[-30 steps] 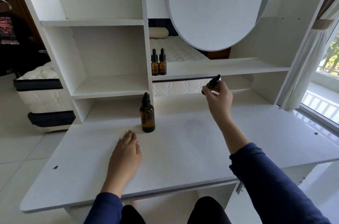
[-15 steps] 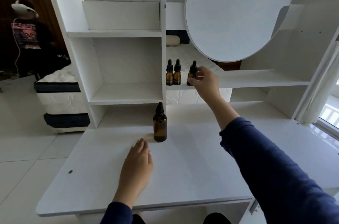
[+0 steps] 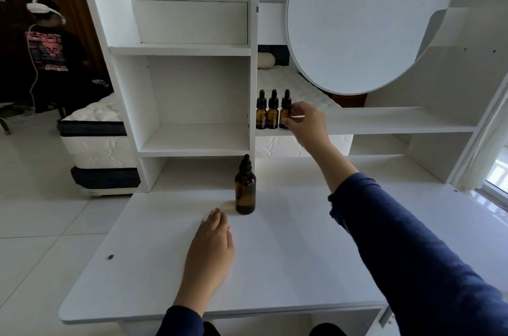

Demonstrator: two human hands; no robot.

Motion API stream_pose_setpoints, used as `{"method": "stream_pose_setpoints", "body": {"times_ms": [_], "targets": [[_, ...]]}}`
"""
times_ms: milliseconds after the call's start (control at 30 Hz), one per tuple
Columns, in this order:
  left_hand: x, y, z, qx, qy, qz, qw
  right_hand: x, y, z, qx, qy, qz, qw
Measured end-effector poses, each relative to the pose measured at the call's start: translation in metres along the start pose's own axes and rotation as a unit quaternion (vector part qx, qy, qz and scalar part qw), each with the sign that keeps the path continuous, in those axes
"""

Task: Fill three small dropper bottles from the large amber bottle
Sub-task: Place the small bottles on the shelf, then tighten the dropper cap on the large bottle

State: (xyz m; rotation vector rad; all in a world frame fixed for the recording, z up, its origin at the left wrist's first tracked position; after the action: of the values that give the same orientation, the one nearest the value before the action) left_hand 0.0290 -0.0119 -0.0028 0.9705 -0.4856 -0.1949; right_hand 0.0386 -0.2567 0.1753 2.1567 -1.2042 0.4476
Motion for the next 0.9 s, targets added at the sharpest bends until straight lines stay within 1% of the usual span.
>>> {"method": "stream_pose_setpoints", "body": {"times_ms": [267,333,400,467,533,567,633,767,833,900], "targets": [[0.001,-0.002,0.0,-0.005,0.004,-0.004,1.0,-0.001,-0.004,0.0,-0.003,0.0,-0.017,1.0],[0.0,-0.003,-0.002,-0.021,0.006,-0.004,1.0,-0.006,0.0,0.0,0.009,0.01,0.008,1.0],[0.001,-0.002,-0.007,-0.082,0.034,-0.001,0.996,-0.016,0.012,-0.006,0.03,0.045,0.061,0.997],[0.006,0.001,-0.013,-0.172,0.088,0.008,0.981,-0.029,0.022,-0.016,0.058,0.091,0.111,0.988],[0.013,0.001,-0.017,-0.237,0.129,0.017,0.963,-0.046,0.025,-0.025,0.096,0.117,0.123,0.981],[0.016,-0.001,-0.017,-0.252,0.138,0.018,0.958,-0.055,0.02,-0.028,0.11,0.125,0.111,0.98],[0.023,-0.004,-0.014,-0.269,0.142,0.028,0.952,-0.072,0.002,-0.031,0.123,0.133,0.058,0.982],[0.038,-0.007,-0.001,-0.293,0.134,0.052,0.945,-0.103,-0.047,-0.026,0.098,0.109,-0.094,0.985],[0.045,-0.009,0.004,-0.307,0.13,0.057,0.941,-0.109,-0.058,-0.024,0.085,0.097,-0.121,0.984],[0.049,-0.01,0.007,-0.311,0.117,0.068,0.941,-0.11,-0.061,-0.022,0.078,0.084,-0.121,0.986]]}}
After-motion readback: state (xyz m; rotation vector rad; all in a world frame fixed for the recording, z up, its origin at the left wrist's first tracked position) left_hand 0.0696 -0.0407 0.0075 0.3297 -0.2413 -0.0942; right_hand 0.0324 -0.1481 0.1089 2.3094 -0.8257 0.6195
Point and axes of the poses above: each hand's wrist, its own x-axis towards the middle knuckle, its own y-axis out of the back of the hand, z = x × y, the point moved 10 cm from there along x, towards the middle knuckle, and after that the axes turned 11 degrees about z, right-handed, at the moved point
